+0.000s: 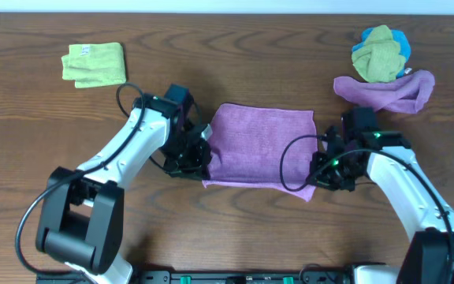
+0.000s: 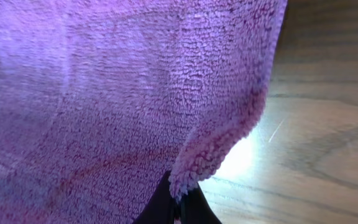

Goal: Fold the cloth

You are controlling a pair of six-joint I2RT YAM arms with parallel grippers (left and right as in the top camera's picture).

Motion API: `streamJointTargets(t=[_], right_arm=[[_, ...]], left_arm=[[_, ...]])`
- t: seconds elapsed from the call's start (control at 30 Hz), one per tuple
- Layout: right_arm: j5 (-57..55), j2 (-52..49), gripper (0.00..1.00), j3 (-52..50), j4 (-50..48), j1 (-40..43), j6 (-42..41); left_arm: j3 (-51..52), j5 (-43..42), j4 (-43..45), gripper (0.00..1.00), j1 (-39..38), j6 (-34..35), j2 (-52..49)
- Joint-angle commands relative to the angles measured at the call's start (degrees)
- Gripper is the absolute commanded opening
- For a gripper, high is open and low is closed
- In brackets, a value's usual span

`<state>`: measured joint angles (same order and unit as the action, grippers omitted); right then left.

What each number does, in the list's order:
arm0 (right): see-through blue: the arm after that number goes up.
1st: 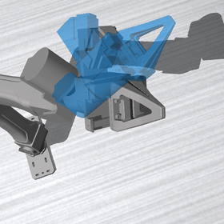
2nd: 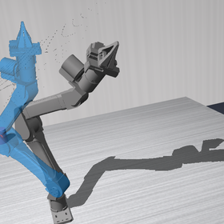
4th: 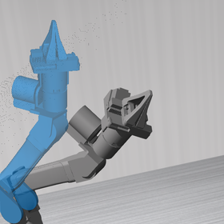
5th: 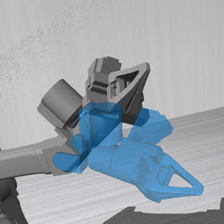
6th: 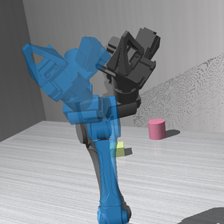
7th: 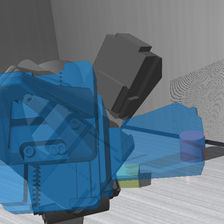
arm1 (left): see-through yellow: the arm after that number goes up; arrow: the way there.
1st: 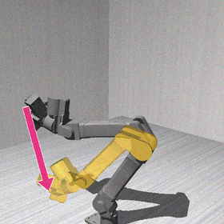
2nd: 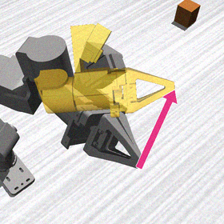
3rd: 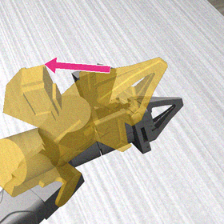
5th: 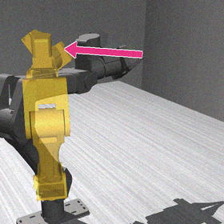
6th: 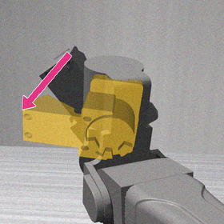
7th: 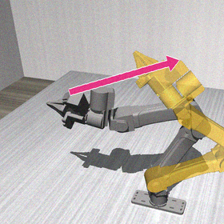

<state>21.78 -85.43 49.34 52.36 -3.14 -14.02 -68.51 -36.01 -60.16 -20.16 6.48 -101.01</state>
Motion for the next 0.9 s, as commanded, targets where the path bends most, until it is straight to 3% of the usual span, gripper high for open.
streamJointTargets(t=[0.0,0.47,0.87], right_arm=[[-1.44,0.79,0.01,-2.62,-1.73,0.44,-1.27],[-3.98,0.83,0.01,-7.48,-6.47,0.44,-4.02],[-3.96,2.73,0.01,-7.43,-17.0,0.48,-12.33]], left_arm=[[2.86,1.88,0.28,0.06,0.11,1.31,1.55],[8.13,1.49,4.98,0.06,-7.15,6.64,2.19],[7.8,2.03,11.69,0.06,-3.23,14.49,2.8]])
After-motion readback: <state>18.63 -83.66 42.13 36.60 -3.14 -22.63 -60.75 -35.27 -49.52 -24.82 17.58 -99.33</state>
